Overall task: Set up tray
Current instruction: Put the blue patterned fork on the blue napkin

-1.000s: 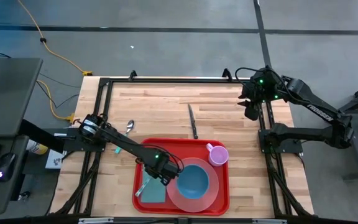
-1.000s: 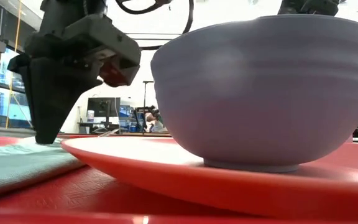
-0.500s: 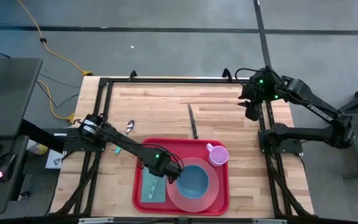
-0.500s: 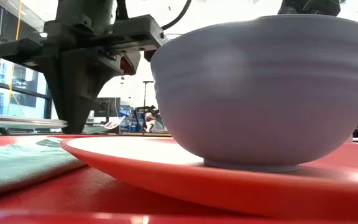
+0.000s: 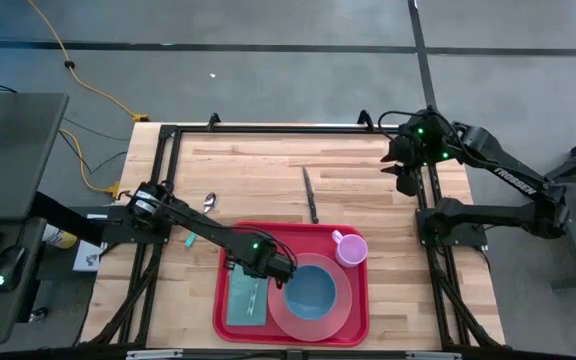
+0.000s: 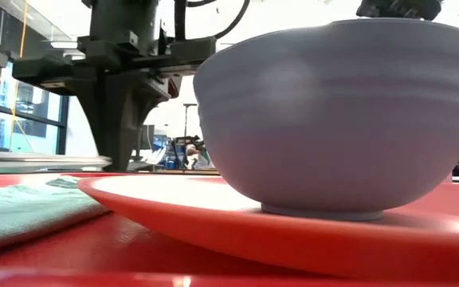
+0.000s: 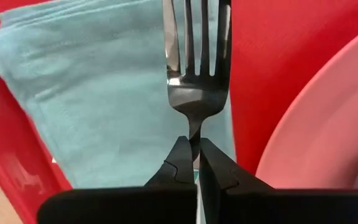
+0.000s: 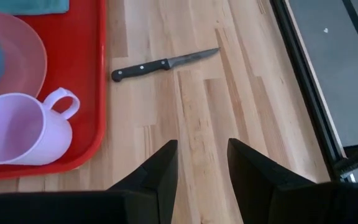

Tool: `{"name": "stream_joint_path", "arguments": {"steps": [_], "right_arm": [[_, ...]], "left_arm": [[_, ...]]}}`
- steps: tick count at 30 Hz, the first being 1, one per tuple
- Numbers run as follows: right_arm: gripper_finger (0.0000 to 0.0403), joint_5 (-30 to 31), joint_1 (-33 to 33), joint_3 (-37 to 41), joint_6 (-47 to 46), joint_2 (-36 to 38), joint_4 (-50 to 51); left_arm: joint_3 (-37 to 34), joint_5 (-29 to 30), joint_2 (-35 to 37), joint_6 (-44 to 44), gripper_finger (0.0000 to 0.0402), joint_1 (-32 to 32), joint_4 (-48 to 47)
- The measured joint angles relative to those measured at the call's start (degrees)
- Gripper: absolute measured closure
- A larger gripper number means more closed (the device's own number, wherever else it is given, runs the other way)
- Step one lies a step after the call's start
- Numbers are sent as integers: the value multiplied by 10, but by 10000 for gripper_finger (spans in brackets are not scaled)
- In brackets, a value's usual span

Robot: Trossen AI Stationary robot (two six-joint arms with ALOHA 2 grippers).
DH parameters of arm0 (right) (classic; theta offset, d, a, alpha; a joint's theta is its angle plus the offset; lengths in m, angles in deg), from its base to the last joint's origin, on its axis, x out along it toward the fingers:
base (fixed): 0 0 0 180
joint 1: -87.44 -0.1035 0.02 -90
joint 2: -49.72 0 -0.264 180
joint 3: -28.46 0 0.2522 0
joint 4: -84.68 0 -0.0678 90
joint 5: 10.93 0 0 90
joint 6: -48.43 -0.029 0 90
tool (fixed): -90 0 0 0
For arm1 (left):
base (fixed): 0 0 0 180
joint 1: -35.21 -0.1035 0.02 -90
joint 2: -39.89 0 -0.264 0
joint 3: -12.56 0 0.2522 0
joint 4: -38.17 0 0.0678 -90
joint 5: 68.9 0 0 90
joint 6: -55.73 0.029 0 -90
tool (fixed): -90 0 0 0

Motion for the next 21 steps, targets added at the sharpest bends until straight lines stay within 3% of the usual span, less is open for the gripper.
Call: {"name": "stream_joint_path", "arguments": {"steps": [12, 21], "right_arm": [[284, -15, -19, 0, -1, 0, 1], [284, -15, -19, 0, 0, 0, 0]], "left_arm": [[0, -5, 0, -3, 373, -3, -6], [0, -6, 0, -4, 341, -3, -4]]}}
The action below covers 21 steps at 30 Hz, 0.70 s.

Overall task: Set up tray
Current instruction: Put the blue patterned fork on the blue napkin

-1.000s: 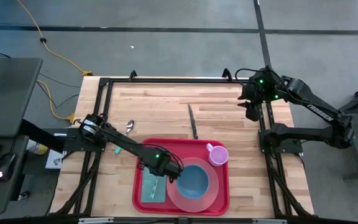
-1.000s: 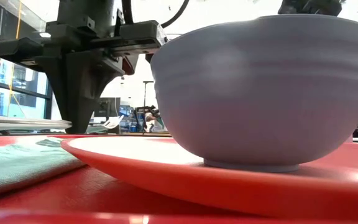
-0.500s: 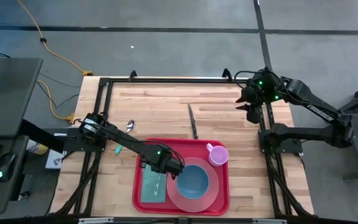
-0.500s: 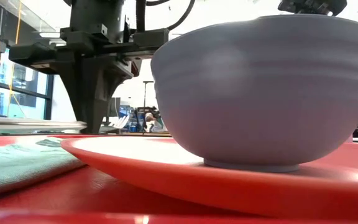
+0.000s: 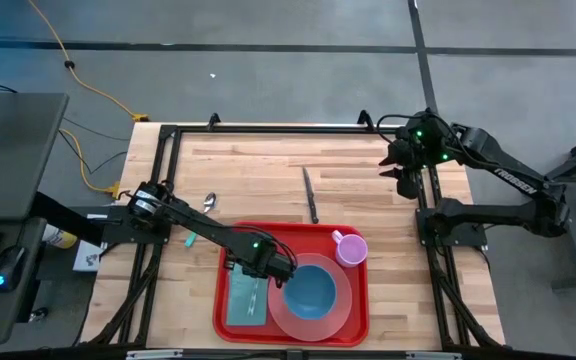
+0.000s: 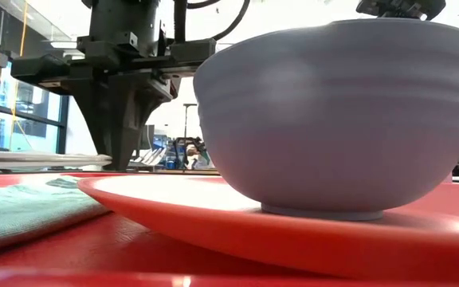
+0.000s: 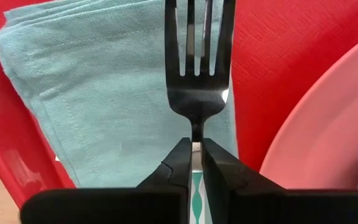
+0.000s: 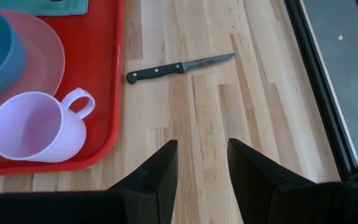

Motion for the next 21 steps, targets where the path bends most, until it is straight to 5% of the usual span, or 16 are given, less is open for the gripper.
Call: {"name": "stream_joint_path", "arguments": {"steps": [21], "right_arm": [[284, -3, 0, 0, 0, 0, 7]], "left_arm": [[0, 7, 0, 7, 323, 0, 13]]}}
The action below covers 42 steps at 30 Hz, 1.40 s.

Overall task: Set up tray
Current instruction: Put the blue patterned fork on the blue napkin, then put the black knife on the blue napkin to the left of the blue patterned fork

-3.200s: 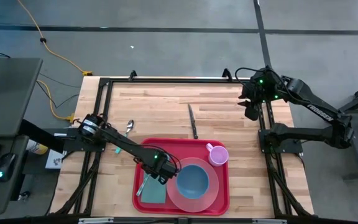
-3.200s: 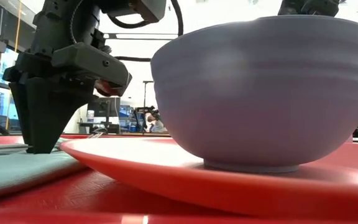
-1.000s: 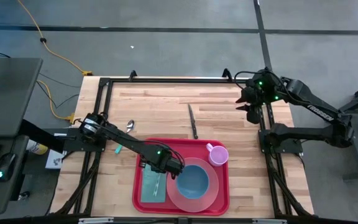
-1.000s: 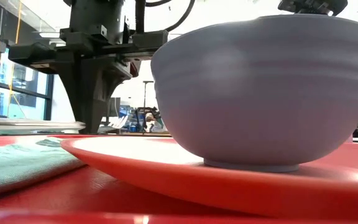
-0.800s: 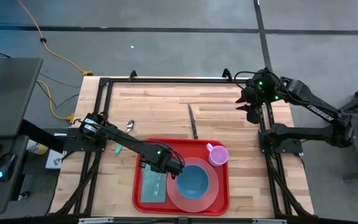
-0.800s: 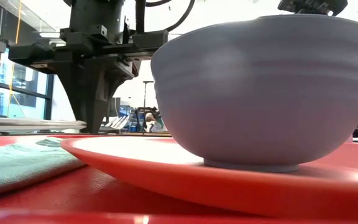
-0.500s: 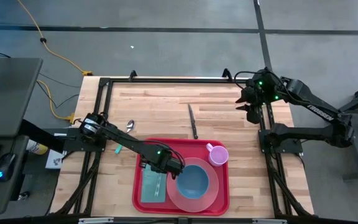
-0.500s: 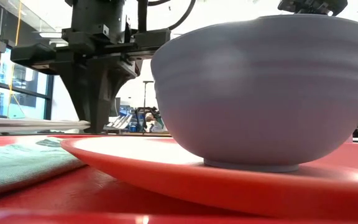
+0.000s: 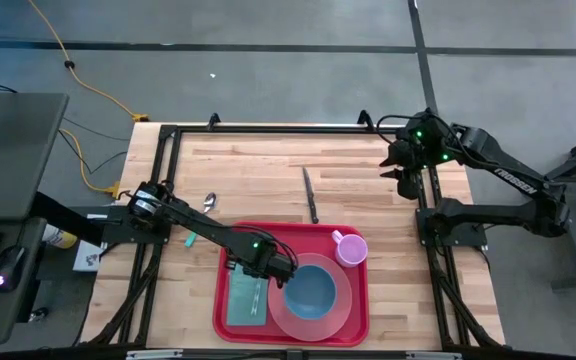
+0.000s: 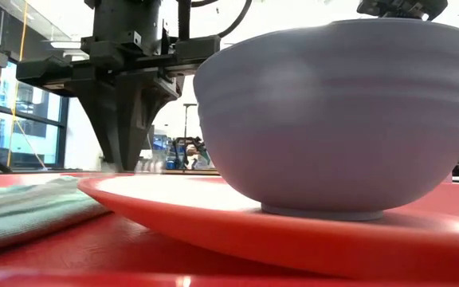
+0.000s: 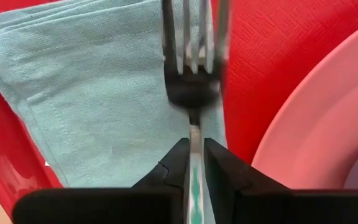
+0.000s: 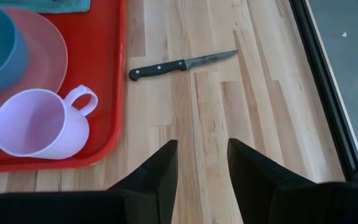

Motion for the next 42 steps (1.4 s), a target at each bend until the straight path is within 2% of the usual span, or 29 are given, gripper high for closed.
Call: {"name": "stream_joint_path", "arguments": {"steps": [10, 15, 28, 33, 42], "right_arm": [[284, 0, 0, 0, -1, 0, 6], [284, -9, 0, 0, -1, 0, 9], [284, -12, 0, 0, -1, 0, 10], [284, -12, 0, 0, -6, 0, 10], [284, -50, 0, 0, -26, 0, 10]], "left_arm": [[0, 2, 0, 0, 268, 0, -1], [6, 27, 0, -2, 253, 0, -15], [144, 172, 0, 29, 250, -11, -190], [183, 247, 0, 122, 251, -42, -204], [286, 364, 9, 382, 252, -84, -191]]}}
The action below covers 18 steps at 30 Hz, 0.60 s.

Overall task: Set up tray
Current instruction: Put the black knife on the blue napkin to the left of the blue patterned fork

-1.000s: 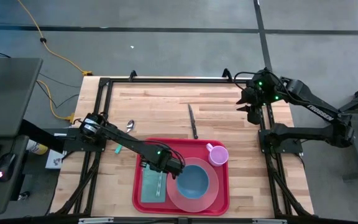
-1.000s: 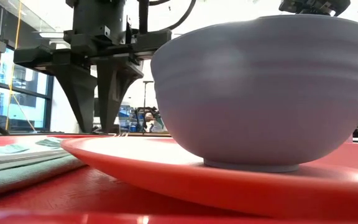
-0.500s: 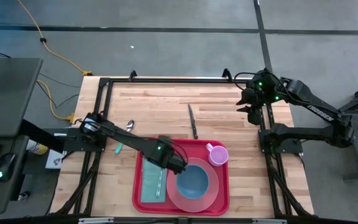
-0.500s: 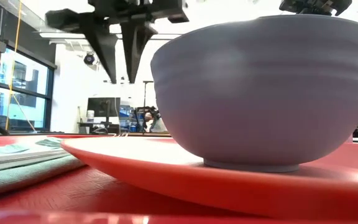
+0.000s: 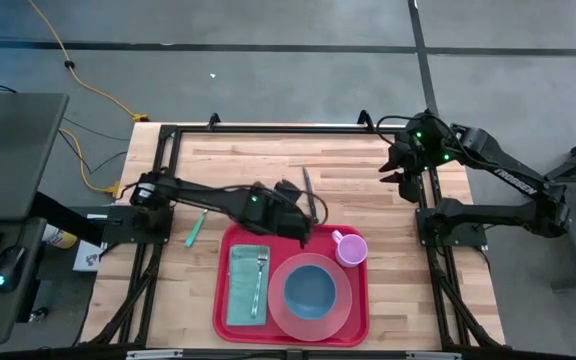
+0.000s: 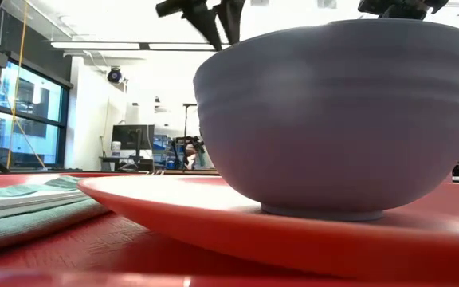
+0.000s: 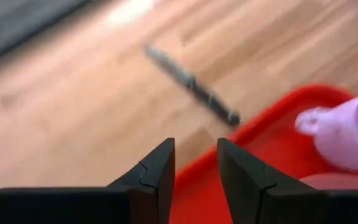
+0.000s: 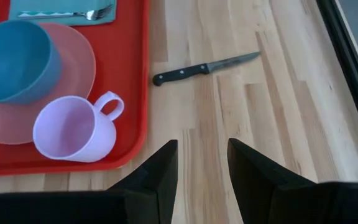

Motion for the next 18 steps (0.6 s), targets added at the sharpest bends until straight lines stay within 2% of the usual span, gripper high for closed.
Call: {"name": "stream_joint_path", "arguments": {"steps": [3, 6, 11, 14, 18], "right_arm": [[284, 6, 0, 0, -13, 0, 3], [284, 7, 0, 0, -16, 0, 12], [284, 10, 0, 0, -24, 0, 17], [284, 10, 0, 0, -25, 0, 17], [284, 10, 0, 0, -27, 0, 17]], "left_arm": [[19, 40, 23, 66, 252, 1, -8], [17, 67, 55, 76, 252, 3, -42], [-5, 107, 119, -8, 252, 29, -166], [-56, 138, 174, -9, 252, 52, -155], [-142, 160, 249, -80, 252, 86, -161]]}}
